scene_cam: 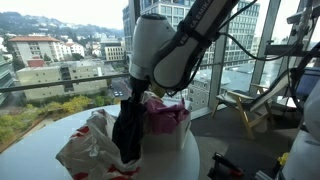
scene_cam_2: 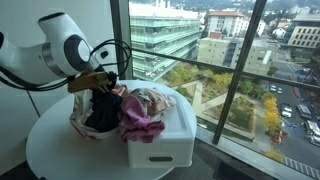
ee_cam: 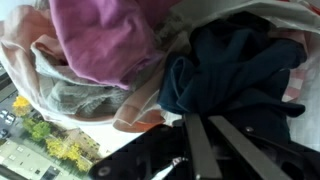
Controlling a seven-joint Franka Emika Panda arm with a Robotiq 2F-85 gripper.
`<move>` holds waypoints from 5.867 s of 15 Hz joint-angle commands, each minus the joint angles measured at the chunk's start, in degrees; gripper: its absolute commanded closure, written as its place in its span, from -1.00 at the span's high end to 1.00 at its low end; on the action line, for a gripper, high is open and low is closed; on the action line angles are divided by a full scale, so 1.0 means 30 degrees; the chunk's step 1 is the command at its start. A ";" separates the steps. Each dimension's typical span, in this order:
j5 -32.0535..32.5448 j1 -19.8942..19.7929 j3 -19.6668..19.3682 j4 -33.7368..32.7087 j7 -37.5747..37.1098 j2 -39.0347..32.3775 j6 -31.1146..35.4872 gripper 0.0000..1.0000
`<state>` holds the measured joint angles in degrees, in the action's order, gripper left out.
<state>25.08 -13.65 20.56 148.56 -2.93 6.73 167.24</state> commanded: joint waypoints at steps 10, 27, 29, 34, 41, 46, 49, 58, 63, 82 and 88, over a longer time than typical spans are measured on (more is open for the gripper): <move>0.3113 0.3145 -0.1243 -0.4832 0.2872 -0.5891 -0.4839 -0.96; -1.2812 0.2527 0.1910 -1.0033 1.4155 -1.1827 -0.5458 -0.96; -1.2511 0.2800 0.1220 -1.0483 1.4152 -1.2451 -0.5335 -0.96; -1.0401 0.3830 0.0221 -1.0981 1.4010 -1.3330 -0.1844 -0.96; -0.8546 0.3717 -0.0105 -1.0512 1.3625 -1.3317 -0.0476 -0.09; -0.8520 0.3195 -0.0592 -0.9283 1.2672 -1.1509 -0.0931 0.66; -0.9215 0.1963 -0.0111 -0.8526 1.2558 -1.0091 -0.0910 1.00; -1.0211 0.1360 -0.2816 -0.5163 1.0945 -0.3575 -0.1117 1.00; -0.4280 0.2224 -0.6413 -0.3812 0.5087 -0.1566 -0.3779 1.00; -0.3475 0.2734 -0.7886 -0.4353 0.4006 -0.3474 -1.0537 1.00; -0.2817 0.2782 -0.8066 -0.4600 0.3386 -0.3886 -1.0569 -0.16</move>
<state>14.83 -6.09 -2.69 136.26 9.35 -4.55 136.40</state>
